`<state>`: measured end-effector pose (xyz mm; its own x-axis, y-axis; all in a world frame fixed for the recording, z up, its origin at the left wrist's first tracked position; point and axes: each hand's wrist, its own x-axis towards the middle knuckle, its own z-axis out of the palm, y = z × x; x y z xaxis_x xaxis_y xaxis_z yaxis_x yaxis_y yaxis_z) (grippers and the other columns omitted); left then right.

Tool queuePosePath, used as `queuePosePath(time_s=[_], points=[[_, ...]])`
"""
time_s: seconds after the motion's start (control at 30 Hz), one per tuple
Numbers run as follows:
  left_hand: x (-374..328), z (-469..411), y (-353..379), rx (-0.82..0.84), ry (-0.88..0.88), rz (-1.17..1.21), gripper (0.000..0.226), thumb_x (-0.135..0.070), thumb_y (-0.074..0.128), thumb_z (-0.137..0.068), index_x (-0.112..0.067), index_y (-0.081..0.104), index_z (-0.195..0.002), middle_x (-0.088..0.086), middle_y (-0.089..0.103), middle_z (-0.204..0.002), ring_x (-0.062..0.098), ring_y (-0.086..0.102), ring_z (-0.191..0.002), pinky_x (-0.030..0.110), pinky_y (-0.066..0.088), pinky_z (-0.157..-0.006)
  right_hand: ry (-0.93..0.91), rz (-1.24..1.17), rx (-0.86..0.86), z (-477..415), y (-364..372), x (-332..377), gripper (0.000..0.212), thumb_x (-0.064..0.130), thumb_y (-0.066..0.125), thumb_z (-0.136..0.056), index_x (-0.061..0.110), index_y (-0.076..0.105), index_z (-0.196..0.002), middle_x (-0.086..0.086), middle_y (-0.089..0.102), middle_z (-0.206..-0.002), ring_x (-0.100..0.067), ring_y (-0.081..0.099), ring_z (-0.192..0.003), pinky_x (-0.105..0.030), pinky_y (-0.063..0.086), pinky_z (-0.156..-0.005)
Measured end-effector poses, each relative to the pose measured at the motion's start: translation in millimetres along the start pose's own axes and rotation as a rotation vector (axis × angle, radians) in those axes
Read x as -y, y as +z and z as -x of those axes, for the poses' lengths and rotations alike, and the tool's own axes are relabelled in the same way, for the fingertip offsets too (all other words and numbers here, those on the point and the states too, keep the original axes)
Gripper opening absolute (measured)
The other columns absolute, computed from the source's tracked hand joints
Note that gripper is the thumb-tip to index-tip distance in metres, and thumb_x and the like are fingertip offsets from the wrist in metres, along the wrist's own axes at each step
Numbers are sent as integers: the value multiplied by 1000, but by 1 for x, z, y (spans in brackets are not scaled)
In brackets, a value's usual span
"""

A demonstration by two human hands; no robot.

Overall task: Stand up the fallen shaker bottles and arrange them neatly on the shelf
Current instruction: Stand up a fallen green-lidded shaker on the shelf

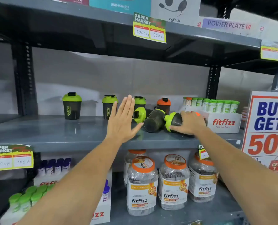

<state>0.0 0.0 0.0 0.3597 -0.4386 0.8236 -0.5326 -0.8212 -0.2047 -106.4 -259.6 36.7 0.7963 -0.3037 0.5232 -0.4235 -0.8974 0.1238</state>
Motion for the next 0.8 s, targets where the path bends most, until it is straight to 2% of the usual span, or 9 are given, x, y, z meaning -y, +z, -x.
queuePosePath(time_s=[0.1, 0.3, 0.47, 0.6, 0.7, 0.8], points=[[0, -1, 0, 9, -37, -28, 92, -71, 13, -89, -7, -7, -152, 10, -4, -162, 23, -6, -149, 48, 6, -120, -31, 28, 8, -3, 3, -5, 83, 78, 54, -64, 15, 51, -118, -10, 64, -116, -32, 57, -107, -42, 46, -85], [0, 1, 2, 8, -19, -21, 90, -71, 12, -88, -8, -11, -149, 10, 0, -162, 23, -3, -149, 47, 5, -120, 57, -75, -98, 1, 11, -8, 77, 75, 60, -60, 15, 53, -109, -9, 65, -108, -32, 58, -101, -40, 43, -80], [0, 9, -5, 25, -73, 46, 89, -70, 11, -89, -8, -3, -152, 10, 2, -162, 22, -1, -149, 46, 7, -121, 213, -319, -335, 7, 7, -12, 79, 72, 66, -56, 11, 53, -104, -13, 65, -100, -37, 60, -95, -42, 46, -79], [9, 19, -8, 80, -70, 21, 89, -69, 8, -89, -7, 1, -153, 9, 3, -162, 21, -3, -149, 45, 3, -121, 271, -491, -500, 3, -8, 8, 83, 69, 68, -52, 12, 49, -108, -14, 61, -107, -39, 57, -103, -50, 47, -85], [38, 41, -12, 110, -11, -46, 87, -68, 12, -91, -8, 6, -154, 8, 6, -162, 19, -2, -149, 44, -1, -121, 275, -597, -661, -3, -27, 37, 82, 64, 71, -51, 11, 47, -109, -16, 61, -108, -40, 56, -104, -49, 44, -84], [86, 71, -25, 114, -33, -75, 87, -67, 16, -91, -6, 13, -153, 9, 13, -161, 20, 5, -149, 46, 3, -121, 242, -681, -689, -11, -49, 79, 84, 64, 69, -53, 12, 46, -114, -15, 59, -113, -40, 53, -108, -52, 42, -87]])
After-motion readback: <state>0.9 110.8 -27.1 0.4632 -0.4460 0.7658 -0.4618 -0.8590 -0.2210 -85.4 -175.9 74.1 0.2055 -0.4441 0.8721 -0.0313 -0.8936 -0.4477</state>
